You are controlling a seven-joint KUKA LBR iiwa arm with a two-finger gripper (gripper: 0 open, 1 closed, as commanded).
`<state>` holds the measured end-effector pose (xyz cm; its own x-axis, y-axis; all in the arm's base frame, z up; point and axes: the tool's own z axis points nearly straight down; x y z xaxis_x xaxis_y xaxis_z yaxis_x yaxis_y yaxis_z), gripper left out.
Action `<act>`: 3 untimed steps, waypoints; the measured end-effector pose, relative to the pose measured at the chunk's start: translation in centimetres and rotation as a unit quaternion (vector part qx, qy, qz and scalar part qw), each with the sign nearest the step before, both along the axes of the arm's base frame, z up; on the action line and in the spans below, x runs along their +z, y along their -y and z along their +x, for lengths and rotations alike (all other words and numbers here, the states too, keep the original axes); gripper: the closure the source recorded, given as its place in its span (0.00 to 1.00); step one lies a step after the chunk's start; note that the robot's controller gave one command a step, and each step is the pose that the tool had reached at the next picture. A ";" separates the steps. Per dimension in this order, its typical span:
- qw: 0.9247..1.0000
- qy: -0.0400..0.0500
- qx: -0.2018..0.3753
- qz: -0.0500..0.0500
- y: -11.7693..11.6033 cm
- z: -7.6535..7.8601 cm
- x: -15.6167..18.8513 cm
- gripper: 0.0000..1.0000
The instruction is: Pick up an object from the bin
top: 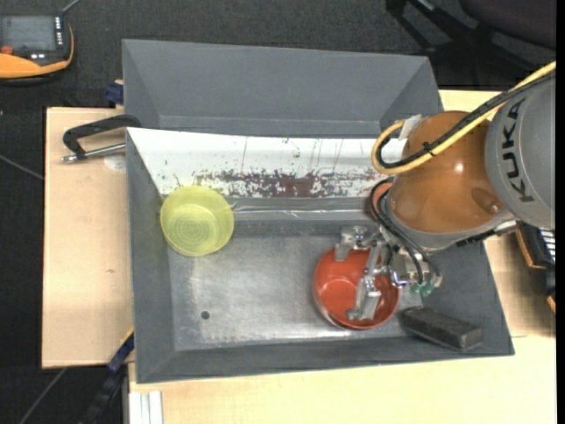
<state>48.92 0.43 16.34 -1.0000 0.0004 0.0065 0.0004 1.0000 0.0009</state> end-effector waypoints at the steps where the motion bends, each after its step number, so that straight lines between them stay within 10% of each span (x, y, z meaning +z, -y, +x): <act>1: 1.000 0.002 0.021 0.001 4.1 5.0 -9.3 0.00; 2: 0.984 0.006 0.176 0.001 3.1 6.2 -9.0 0.00; 3: 0.985 0.004 0.175 0.002 3.1 6.1 -9.2 1.00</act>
Offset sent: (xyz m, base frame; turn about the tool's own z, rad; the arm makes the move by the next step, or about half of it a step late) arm 0.0475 -0.0412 -0.0934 -0.0448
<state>54.97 -2.64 7.13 -0.9387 -0.3447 -0.0030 -0.3447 0.9387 0.0039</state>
